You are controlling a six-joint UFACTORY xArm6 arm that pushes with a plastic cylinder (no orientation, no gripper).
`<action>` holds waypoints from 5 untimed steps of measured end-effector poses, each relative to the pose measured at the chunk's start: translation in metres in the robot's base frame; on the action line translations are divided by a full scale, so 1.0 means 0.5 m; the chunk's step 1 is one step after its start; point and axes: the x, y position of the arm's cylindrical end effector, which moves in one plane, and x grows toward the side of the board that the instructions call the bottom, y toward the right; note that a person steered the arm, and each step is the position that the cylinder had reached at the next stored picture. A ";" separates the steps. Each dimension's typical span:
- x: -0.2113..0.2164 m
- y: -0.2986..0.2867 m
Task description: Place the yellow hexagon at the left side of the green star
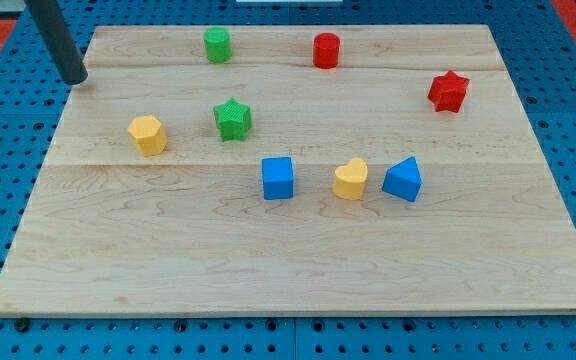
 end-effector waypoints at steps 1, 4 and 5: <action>0.025 0.000; 0.178 0.198; 0.249 0.222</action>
